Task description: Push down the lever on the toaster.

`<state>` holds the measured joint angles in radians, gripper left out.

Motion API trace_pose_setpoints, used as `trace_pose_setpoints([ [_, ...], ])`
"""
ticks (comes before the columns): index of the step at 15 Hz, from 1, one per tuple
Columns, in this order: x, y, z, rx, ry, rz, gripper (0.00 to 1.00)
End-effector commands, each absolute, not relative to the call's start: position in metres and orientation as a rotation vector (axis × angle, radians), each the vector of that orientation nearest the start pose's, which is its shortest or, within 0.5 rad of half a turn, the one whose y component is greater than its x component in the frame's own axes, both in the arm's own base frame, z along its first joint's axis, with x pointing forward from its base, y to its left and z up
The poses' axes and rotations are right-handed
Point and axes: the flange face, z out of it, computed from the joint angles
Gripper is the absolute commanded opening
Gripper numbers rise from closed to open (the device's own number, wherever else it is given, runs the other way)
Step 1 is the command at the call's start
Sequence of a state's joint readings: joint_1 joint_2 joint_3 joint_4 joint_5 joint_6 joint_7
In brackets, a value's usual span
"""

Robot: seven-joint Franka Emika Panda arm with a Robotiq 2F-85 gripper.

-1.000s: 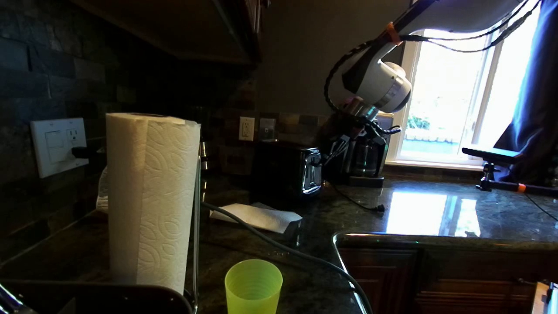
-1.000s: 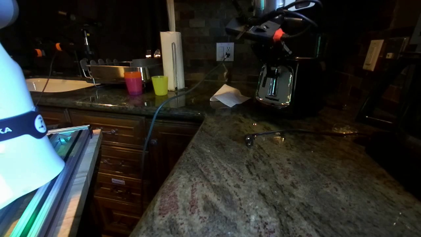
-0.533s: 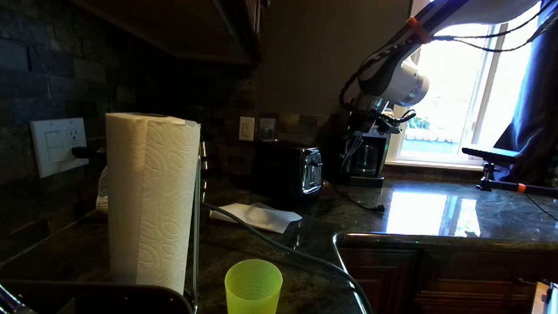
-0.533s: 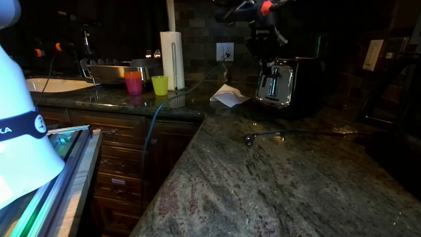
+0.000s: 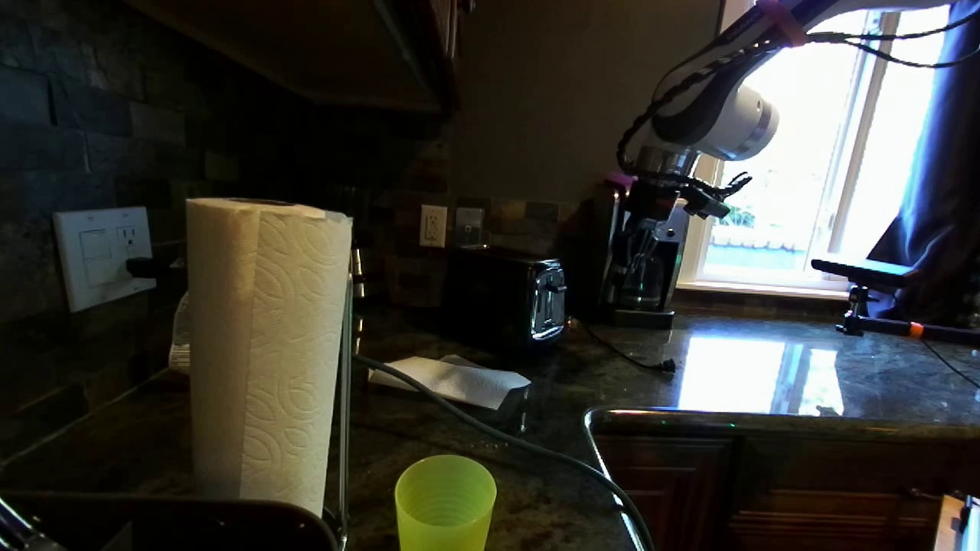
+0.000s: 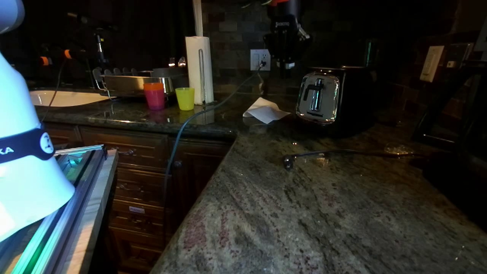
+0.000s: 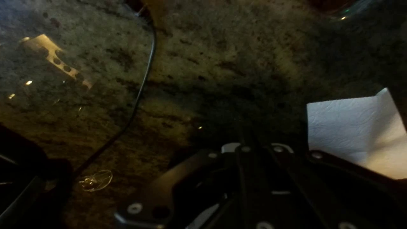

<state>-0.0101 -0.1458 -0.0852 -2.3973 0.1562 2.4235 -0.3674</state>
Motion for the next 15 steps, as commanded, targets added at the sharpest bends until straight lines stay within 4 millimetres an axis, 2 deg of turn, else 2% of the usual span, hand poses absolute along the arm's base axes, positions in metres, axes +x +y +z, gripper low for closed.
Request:
trace_pose_setpoints([
  [1, 0.464, -0.029, 0.402, -3.01, -0.217, -0.226, 0.4],
  [9, 0.437, -0.019, 0.438, -3.025, -0.13, -0.387, 0.99],
  [10, 0.455, -0.021, 0.432, -3.017, -0.158, -0.337, 0.84],
  [12, 0.449, -0.021, 0.44, -3.014, -0.153, -0.364, 0.98],
  [15, 0.444, -0.021, 0.441, -3.013, -0.148, -0.369, 0.99],
])
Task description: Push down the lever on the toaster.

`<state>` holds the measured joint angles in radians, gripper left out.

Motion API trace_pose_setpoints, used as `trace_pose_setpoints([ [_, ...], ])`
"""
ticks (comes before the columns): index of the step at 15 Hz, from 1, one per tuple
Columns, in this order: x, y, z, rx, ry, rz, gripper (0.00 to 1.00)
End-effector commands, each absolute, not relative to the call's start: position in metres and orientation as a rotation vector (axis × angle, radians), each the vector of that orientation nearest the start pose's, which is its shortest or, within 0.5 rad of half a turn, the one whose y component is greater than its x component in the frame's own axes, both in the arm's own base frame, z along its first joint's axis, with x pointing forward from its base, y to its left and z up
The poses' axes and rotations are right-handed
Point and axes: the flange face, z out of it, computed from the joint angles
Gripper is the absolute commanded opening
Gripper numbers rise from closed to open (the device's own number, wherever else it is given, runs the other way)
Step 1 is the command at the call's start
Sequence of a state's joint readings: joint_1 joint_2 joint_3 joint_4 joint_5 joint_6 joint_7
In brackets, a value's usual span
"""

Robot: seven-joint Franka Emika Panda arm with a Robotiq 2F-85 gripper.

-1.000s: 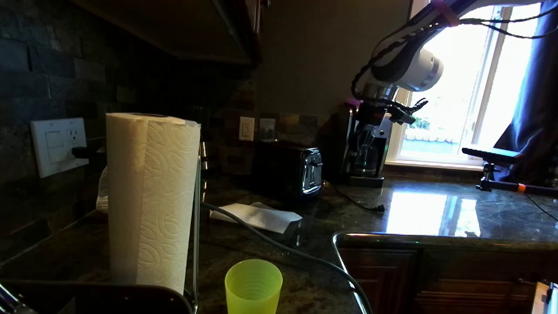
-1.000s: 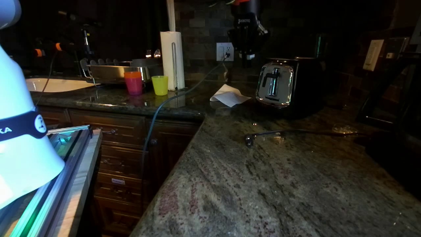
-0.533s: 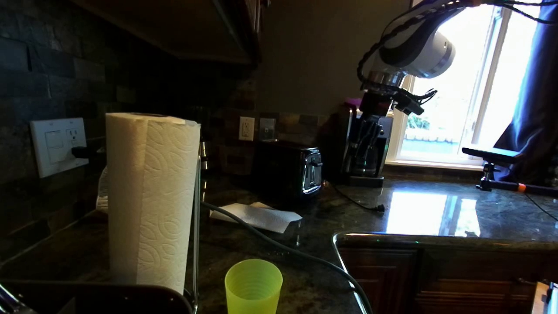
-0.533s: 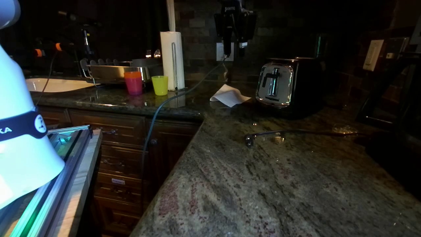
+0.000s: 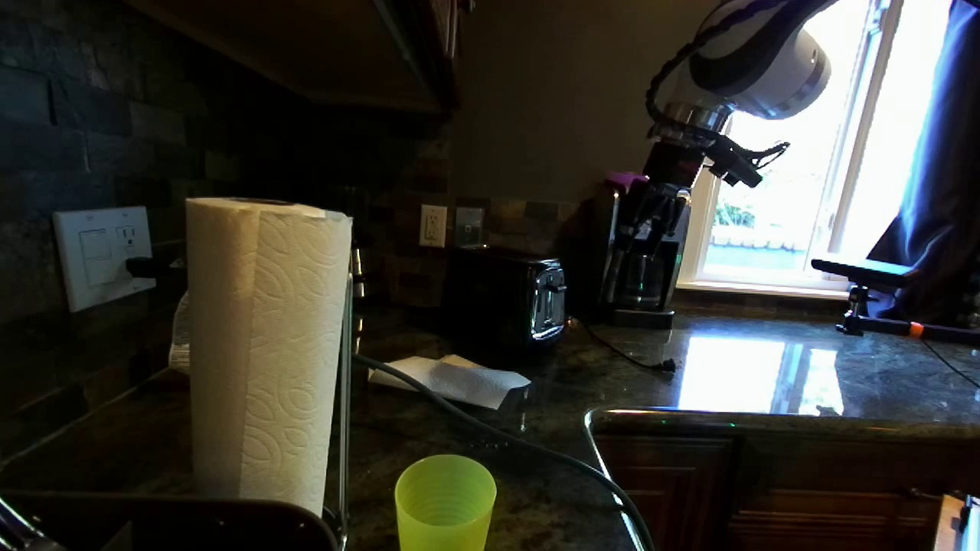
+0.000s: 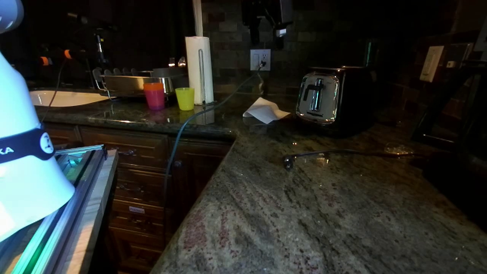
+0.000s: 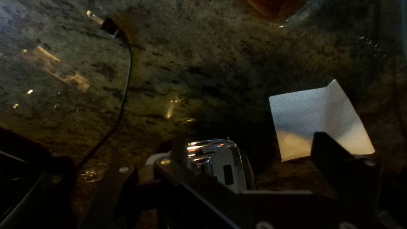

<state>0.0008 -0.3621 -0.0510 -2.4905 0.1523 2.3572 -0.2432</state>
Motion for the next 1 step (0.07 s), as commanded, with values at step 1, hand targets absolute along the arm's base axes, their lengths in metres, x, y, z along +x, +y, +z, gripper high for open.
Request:
trace_pose_setpoints([
  [1, 0.4443, -0.0206, 0.4406, -3.013, -0.148, -0.368, 0.99],
])
